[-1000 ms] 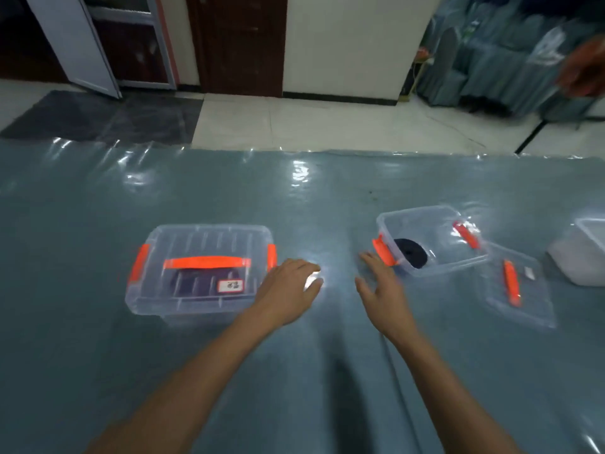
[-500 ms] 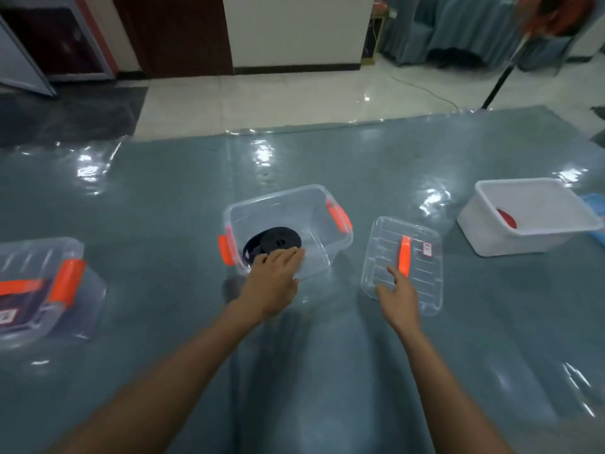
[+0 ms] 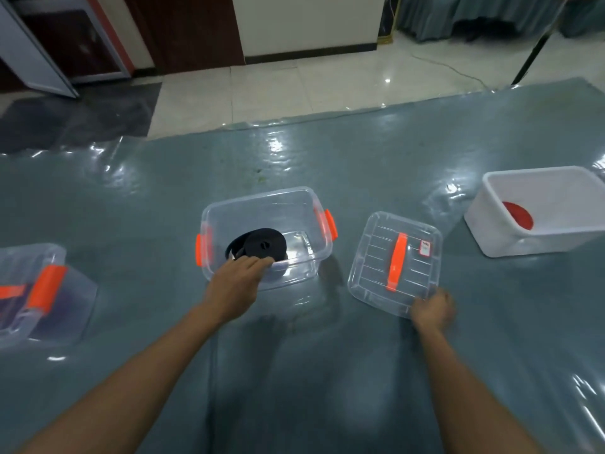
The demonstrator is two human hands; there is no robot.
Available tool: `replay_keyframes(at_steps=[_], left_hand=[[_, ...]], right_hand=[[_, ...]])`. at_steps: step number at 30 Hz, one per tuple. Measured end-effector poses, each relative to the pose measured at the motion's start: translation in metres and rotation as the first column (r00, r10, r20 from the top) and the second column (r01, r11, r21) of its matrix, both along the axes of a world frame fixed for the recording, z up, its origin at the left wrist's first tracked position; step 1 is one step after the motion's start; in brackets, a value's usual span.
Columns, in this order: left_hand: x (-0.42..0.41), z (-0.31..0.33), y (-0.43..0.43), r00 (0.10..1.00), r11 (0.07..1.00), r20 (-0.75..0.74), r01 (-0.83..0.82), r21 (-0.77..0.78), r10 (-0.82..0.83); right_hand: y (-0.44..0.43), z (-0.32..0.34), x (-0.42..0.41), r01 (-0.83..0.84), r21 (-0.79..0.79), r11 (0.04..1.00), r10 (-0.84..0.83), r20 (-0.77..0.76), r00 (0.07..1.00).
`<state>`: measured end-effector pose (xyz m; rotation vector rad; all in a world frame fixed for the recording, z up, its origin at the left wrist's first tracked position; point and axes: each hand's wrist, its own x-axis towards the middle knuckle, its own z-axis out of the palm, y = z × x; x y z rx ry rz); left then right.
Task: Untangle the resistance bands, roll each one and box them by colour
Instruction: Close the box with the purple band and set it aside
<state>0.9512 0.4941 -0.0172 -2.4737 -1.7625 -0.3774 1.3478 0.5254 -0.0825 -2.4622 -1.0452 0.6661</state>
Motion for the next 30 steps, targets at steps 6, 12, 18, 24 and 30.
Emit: replay_keyframes(at_steps=[6,12,18,24,30], left_hand=[[0.002,0.002,0.0,0.998,1.0,0.061,-0.011,-0.012,0.012],[0.0,0.011,0.004,0.964,0.972,0.243,-0.046,-0.232,0.104],[0.0,0.035,0.024,0.713,0.925,0.625,-0.088,-0.369,0.317],[-0.01,0.065,0.049,0.36,0.903,0.83,-0.12,-0.413,0.427],[-0.038,0.075,0.051,0.011,0.855,0.862,-0.134,-0.501,0.506]], right_hand=[[0.004,-0.007,0.008,0.039,0.05,0.998,-0.038,-0.019,0.999],[0.011,0.007,0.003,0.108,0.201,0.974,-0.085,-0.118,0.989],[0.032,0.051,-0.016,0.123,0.378,0.918,-0.038,-0.224,0.974],[0.059,0.095,-0.061,-0.147,0.572,0.807,0.258,-0.118,0.959],[0.078,0.118,-0.127,-0.503,0.679,0.536,0.562,0.158,0.812]])
